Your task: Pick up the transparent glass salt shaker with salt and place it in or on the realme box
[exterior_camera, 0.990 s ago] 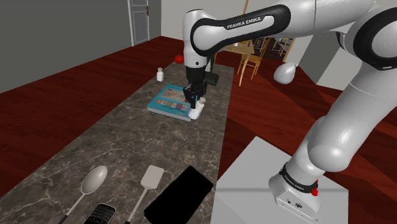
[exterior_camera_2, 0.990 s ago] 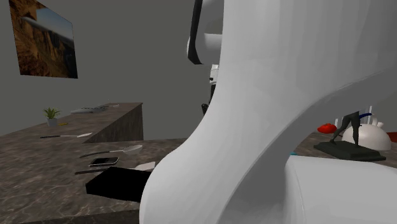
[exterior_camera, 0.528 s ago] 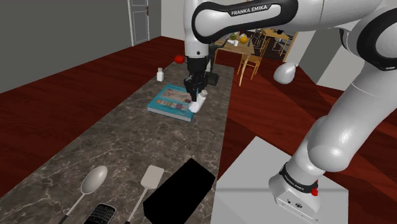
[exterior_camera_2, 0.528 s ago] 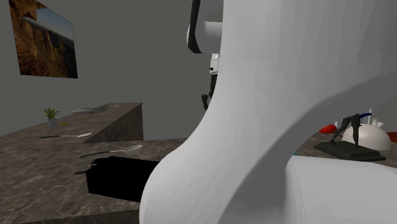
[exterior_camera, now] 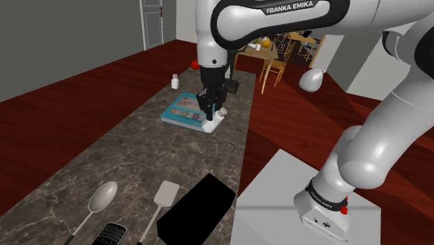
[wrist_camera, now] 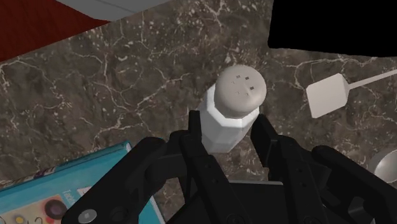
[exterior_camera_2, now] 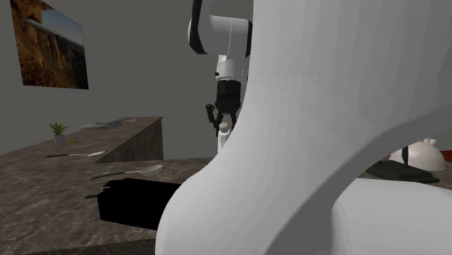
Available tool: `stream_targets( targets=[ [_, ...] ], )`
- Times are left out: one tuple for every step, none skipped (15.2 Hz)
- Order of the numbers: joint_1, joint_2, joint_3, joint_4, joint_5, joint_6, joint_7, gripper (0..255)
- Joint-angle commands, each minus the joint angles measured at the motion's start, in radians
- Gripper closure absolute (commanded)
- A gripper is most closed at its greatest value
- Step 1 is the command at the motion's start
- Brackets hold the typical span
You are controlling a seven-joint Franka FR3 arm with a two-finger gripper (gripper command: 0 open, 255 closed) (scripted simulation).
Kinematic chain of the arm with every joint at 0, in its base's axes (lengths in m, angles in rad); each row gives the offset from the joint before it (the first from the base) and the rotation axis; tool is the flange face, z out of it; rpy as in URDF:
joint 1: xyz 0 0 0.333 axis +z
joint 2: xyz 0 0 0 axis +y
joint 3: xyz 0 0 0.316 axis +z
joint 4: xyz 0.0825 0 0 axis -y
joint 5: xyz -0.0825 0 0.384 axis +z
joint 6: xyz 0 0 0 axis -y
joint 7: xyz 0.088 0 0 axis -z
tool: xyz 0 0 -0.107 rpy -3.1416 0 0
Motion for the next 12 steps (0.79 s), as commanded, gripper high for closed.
stream_targets(
  targets=[
    [0.021,-0.014,0.024,-0.007,0.015,-0.002,0.042,255],
    [0.032,-0.02,0.037,-0.012,0.023,-0.001,0.064,255],
    [0.043,-0.026,0.049,-0.016,0.03,0.001,0.085,255],
    [0.054,-0.03,0.063,-0.019,0.038,0.003,0.107,255],
    [0.065,-0.034,0.076,-0.021,0.045,0.005,0.129,255],
    [0.076,-0.036,0.089,-0.022,0.052,0.007,0.151,255],
    [0.087,-0.037,0.103,-0.021,0.059,0.009,0.174,255],
    [0.098,-0.037,0.116,-0.02,0.065,0.011,0.197,255],
    [0.109,-0.036,0.13,-0.018,0.07,0.013,0.221,255],
    [0.12,-0.034,0.144,-0.014,0.076,0.015,0.244,255],
    [0.132,-0.031,0.158,-0.009,0.08,0.017,0.268,255],
    [0.143,-0.027,0.172,-0.004,0.084,0.02,0.293,255]
  ],
)
